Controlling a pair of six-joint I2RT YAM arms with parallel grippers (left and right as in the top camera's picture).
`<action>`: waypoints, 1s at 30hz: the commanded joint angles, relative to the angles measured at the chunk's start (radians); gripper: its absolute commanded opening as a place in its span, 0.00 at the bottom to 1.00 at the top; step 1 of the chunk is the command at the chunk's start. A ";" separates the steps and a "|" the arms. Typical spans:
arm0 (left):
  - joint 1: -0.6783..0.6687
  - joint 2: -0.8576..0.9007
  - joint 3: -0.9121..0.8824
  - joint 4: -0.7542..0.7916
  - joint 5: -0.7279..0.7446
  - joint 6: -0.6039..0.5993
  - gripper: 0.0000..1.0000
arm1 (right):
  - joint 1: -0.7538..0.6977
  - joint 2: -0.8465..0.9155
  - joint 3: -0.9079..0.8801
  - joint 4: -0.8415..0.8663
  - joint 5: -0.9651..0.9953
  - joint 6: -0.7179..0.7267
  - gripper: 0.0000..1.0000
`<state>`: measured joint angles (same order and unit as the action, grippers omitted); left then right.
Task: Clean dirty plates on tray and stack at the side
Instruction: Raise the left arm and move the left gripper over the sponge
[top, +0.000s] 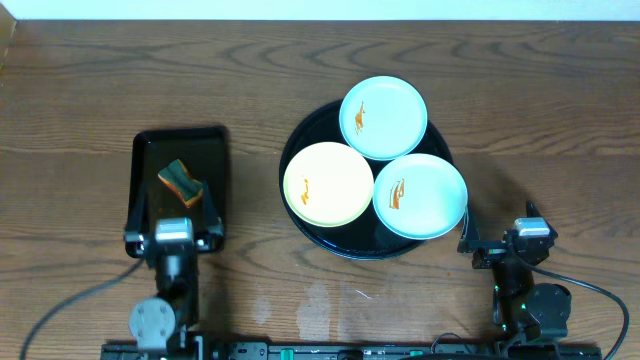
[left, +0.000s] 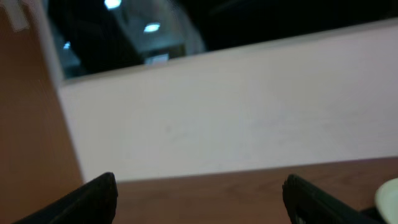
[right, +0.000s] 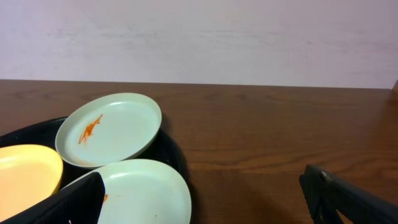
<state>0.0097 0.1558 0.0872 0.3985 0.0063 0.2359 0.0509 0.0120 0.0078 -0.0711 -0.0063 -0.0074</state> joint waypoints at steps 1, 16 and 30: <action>-0.005 0.150 0.188 -0.105 -0.164 0.021 0.86 | -0.011 -0.006 -0.002 -0.004 0.002 0.014 0.99; 0.003 0.914 0.876 -0.769 -0.102 -0.080 0.86 | -0.011 -0.006 -0.002 -0.004 0.002 0.014 0.99; 0.407 1.188 1.225 -1.248 0.537 -0.298 0.86 | -0.011 -0.006 -0.002 -0.004 0.002 0.014 0.99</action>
<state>0.3813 1.3285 1.2881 -0.8314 0.2268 -0.0319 0.0509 0.0120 0.0078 -0.0708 -0.0063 -0.0074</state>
